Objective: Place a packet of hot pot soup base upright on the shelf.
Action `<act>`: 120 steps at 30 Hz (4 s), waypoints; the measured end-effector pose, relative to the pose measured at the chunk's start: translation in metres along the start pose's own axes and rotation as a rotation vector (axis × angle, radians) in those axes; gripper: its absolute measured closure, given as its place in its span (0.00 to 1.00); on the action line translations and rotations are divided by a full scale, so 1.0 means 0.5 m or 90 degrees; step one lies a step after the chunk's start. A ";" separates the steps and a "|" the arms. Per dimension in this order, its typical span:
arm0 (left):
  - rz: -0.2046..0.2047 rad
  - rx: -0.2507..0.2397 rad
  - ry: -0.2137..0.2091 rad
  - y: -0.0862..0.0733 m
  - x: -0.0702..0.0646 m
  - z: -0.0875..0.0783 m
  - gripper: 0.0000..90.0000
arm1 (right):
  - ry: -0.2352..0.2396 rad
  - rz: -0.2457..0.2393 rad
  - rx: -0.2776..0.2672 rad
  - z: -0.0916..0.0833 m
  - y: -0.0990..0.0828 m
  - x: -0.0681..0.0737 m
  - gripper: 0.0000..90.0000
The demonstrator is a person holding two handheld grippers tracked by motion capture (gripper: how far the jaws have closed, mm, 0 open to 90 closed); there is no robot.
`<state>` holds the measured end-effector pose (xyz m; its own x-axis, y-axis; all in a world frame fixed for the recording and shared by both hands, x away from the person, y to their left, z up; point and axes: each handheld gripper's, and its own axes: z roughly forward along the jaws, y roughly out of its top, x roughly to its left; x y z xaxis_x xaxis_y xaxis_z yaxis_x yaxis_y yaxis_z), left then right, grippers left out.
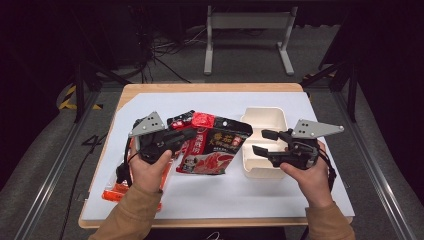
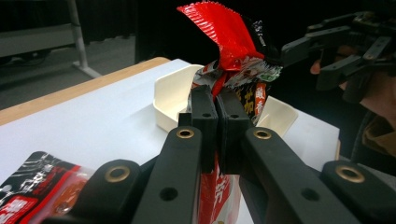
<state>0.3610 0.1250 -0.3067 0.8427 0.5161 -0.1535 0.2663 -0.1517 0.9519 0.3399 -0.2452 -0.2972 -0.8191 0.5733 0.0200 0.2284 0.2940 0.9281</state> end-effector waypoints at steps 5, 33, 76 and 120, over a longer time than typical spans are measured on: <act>0.006 -0.003 -0.020 0.002 -0.009 0.002 0.98 | 0.018 0.003 -0.004 0.014 0.000 0.009 0.40; 0.030 0.018 -0.071 0.005 -0.053 0.023 0.98 | 0.118 0.049 0.012 0.072 -0.031 0.011 0.73; -0.015 0.000 -0.012 -0.016 0.013 -0.014 0.62 | 0.055 -0.039 0.027 0.056 0.162 0.015 0.87; -0.077 0.050 0.026 -0.068 0.082 -0.005 0.56 | -0.097 -0.101 0.026 0.037 0.207 -0.183 0.86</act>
<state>0.3853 0.1534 -0.3446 0.7828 0.5687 -0.2528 0.4018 -0.1517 0.9031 0.4481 -0.2529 -0.2098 -0.7583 0.6253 -0.1844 0.1265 0.4187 0.8993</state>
